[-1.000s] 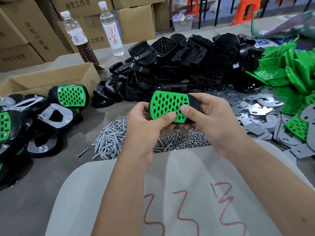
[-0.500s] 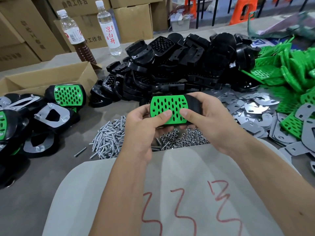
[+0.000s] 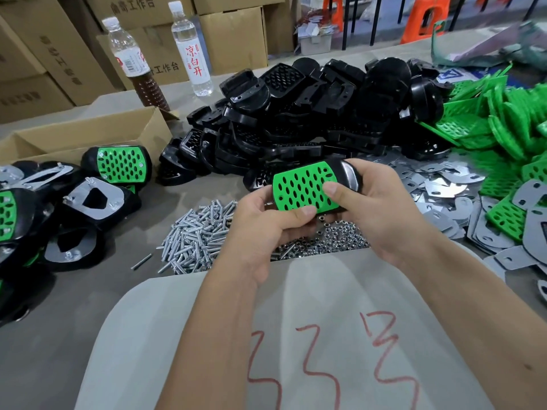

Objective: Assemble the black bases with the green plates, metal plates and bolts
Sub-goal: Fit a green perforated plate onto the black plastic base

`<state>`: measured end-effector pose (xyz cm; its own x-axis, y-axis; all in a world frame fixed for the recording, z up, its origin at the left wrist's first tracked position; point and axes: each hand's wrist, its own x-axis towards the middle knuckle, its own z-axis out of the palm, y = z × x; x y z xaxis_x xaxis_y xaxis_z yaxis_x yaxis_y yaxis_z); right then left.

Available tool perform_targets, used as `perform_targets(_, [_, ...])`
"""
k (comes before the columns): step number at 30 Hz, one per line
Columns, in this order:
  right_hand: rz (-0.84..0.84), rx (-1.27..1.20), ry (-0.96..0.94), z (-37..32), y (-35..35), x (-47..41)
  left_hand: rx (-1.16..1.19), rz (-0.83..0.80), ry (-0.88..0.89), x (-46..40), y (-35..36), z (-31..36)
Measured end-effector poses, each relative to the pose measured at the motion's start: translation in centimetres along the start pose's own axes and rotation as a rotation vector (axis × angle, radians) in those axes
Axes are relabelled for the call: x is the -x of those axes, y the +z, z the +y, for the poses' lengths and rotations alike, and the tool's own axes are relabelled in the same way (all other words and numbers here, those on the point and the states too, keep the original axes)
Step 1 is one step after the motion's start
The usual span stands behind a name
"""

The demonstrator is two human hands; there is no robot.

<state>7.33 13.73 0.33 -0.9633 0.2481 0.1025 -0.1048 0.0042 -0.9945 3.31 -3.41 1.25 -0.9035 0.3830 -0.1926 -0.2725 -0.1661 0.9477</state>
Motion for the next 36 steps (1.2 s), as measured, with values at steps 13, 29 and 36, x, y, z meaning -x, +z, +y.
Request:
perform_targets(13, [-0.202,-0.017,-0.005,-0.2,-0.9,0.0,-0.025,-0.080,-0.020,0.3,-0.5,0.4])
perform_targets(29, [-0.190,-0.218,0.148,0.1,-0.2,0.2,-0.019,0.027,0.029,-0.1,-1.5,0.6])
perform_targets(36, [-0.199,-0.297,0.165,-0.2,-0.5,0.3,0.012,-0.012,0.092,0.2,-0.9,0.6])
